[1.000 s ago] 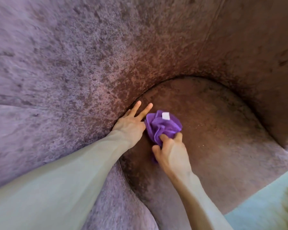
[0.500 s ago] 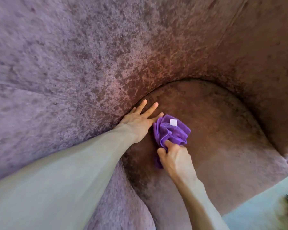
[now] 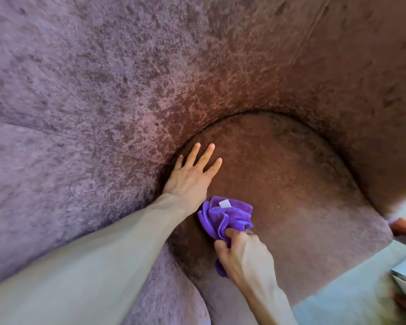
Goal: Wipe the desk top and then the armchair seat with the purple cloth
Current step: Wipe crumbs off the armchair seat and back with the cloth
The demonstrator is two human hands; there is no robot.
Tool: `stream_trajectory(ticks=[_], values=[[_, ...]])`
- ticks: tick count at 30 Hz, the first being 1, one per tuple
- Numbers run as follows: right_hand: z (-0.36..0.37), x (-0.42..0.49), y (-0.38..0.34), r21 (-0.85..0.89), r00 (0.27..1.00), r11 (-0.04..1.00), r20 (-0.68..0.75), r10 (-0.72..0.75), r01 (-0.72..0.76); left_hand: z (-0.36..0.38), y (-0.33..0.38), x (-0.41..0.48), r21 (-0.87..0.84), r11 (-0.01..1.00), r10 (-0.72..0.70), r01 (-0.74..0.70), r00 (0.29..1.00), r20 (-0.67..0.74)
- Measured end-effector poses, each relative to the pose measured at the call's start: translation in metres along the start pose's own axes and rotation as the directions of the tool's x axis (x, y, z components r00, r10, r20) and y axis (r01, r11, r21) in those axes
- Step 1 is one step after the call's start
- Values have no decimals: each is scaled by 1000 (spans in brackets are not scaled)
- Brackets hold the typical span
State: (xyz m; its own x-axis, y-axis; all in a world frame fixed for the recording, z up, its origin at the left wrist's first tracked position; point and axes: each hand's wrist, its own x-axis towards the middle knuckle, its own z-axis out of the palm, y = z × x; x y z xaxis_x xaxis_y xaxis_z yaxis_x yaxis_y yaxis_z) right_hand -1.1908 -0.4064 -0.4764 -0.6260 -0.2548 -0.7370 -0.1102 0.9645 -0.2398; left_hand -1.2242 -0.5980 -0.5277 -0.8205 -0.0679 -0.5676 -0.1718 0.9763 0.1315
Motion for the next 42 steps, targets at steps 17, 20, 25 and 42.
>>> stream_trajectory(ticks=[17,20,25,42], values=[[-75,60,6,86,910,983,-398,-117,164,-29,39,25,-101,989,70,-112,933,-353],[-90,84,24,-90,947,996,-316,-51,23,-31,44,42,-53,994,91,-96,992,-85],[-75,45,65,-88,985,993,-157,68,-82,-29,38,49,-62,994,96,-92,992,76],[-99,68,57,141,963,990,-267,31,7,-48,40,61,-85,996,48,-28,968,247]])
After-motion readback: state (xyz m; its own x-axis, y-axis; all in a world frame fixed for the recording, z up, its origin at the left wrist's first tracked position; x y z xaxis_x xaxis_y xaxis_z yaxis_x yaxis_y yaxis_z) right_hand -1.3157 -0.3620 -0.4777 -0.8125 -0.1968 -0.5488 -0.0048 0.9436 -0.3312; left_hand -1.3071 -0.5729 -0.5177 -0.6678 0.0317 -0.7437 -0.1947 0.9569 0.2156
